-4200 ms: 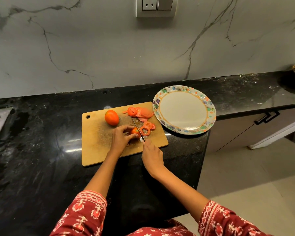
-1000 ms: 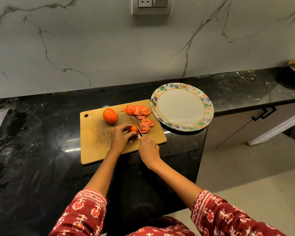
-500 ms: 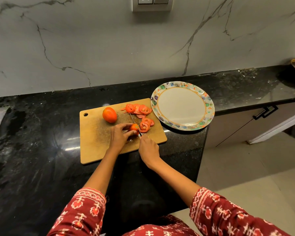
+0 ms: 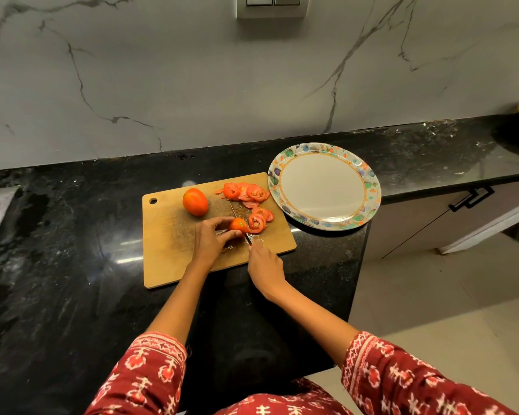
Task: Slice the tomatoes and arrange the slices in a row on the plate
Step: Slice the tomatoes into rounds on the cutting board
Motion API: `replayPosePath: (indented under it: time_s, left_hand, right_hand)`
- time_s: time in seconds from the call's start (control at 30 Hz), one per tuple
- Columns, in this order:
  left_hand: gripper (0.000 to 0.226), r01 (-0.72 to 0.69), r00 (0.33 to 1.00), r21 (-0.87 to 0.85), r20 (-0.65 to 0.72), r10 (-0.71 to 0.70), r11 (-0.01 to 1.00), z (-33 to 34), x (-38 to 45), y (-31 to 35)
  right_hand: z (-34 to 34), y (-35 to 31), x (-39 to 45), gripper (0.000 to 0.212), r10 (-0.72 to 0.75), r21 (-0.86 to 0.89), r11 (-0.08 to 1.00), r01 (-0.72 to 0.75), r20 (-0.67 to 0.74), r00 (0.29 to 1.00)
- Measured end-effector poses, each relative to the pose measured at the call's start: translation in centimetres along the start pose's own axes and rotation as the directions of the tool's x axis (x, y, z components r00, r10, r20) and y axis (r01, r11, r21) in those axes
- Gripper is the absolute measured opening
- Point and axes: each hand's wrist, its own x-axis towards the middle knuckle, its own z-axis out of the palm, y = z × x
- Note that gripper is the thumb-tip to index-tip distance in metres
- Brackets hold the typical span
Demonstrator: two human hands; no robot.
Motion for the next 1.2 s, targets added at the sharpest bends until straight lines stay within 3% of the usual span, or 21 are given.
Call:
replayPosePath:
  time_s: [0.37, 0.63, 0.83, 1.0, 1.2]
  left_hand:
    - [0.038, 0.013, 1.0, -0.013, 0.012, -0.012, 1.0, -0.2, 0.1, 0.1]
    - [0.034, 0.09, 0.996, -0.045, 0.014, -0.089, 0.995, -0.6, 0.8, 0.1]
    - [0.036, 0.073, 0.997, -0.056, 0.031, -0.071, 0.996, -0.6, 0.1, 0.2]
    - [0.038, 0.046, 0.999, -0.068, 0.017, -0.045, 0.997, -0.4, -0.1, 0.0]
    - [0.038, 0.06, 0.998, -0.06, 0.02, -0.059, 0.996, -0.3, 0.0, -0.1]
  right_hand:
    - [-0.1, -0.2, -0.3, 0.026, -0.02, -0.088, 0.996, 0.02, 0.003, 1.0]
    - [0.2, 2.7, -2.6, 0.021, -0.042, -0.265, 0.963, 0.05, 0.035, 0.999]
    - [-0.8, 2.3, -1.6, 0.019, 0.025, -0.155, 0.988, -0.026, -0.005, 1.0]
    - [-1.8, 0.6, -0.9, 0.025, 0.003, -0.014, 1.0, -0.004, -0.048, 0.999]
    - [-1.6, -0.9, -0.8, 0.028, -0.001, 0.002, 1.0, 0.001, -0.047, 0.999]
